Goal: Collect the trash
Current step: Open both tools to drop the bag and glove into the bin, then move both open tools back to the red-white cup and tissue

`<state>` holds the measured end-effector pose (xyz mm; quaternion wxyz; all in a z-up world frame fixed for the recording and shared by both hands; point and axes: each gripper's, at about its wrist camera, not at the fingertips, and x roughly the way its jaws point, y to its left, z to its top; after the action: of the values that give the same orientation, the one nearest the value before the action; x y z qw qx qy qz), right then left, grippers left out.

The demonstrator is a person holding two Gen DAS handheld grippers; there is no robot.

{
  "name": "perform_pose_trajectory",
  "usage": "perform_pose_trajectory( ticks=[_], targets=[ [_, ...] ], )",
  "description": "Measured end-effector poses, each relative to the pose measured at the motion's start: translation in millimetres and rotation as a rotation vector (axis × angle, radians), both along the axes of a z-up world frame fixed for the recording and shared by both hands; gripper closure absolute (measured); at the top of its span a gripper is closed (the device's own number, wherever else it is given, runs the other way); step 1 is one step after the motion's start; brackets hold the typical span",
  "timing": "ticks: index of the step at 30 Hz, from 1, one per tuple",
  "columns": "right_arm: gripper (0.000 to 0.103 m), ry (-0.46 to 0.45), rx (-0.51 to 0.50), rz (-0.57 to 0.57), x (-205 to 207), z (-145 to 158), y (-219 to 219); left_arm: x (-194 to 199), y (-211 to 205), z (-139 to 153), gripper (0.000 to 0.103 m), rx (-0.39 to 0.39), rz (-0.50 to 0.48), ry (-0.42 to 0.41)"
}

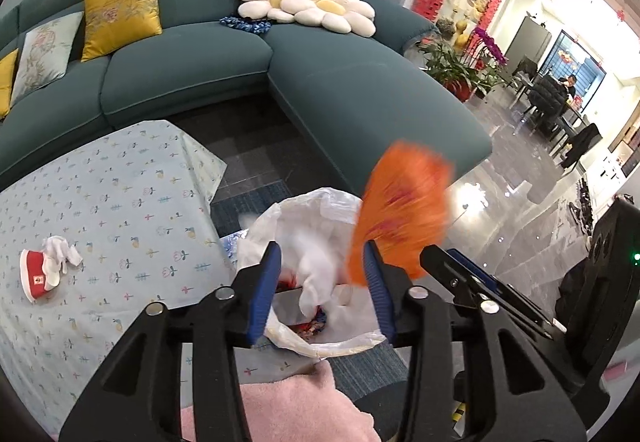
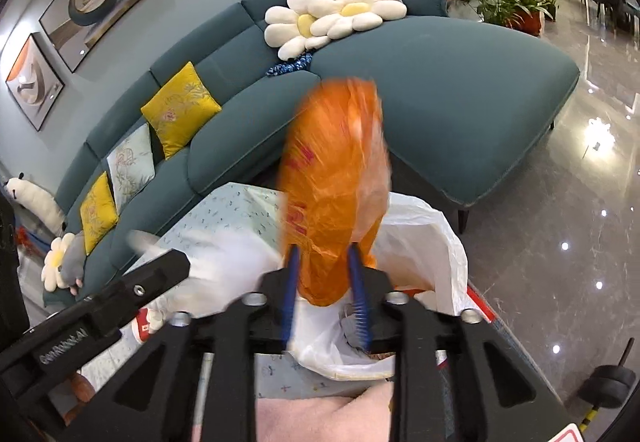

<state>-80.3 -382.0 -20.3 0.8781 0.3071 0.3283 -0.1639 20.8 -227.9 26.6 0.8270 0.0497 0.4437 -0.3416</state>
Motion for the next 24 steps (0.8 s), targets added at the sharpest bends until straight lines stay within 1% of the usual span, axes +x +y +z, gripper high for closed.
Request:
perform_pose_trajectory(
  ticks=[2,3,6,10,13,18,21,23,24],
  targets=[
    [0.059,0.007,-0.003,-0.005,0,-3,0,1,2,-2,0.053,0.006,0.009,0.003],
    [0.058,0.009,0.0,-0.006,0,-4,-1,2,3,-3,0.053,0.005,0.013,0.005],
    [0.058,0.01,0.011,-0.005,0,-6,0,2,7,-4,0.053,0.009,0.017,0.005],
    [0.058,0.008,0.002,0.02,3,-2,7,3,17,-2,0.052,0.004,0.033,-0.001],
    [0.058,0.005,-0.006,0.042,7,2,14,5,25,-1,0.052,0.0,0.054,0.001],
    [0.057,0.004,-0.021,0.079,15,9,34,14,51,1,0.052,-0.008,0.108,0.002],
    [0.056,0.006,-0.035,0.109,22,13,49,18,68,2,0.049,-0.015,0.139,0.001],
    [0.056,0.008,-0.041,0.129,26,15,61,20,80,4,0.042,-0.018,0.167,-0.007],
    [0.056,0.009,-0.044,0.137,27,16,65,22,87,5,0.041,-0.02,0.181,-0.012]
  ],
)
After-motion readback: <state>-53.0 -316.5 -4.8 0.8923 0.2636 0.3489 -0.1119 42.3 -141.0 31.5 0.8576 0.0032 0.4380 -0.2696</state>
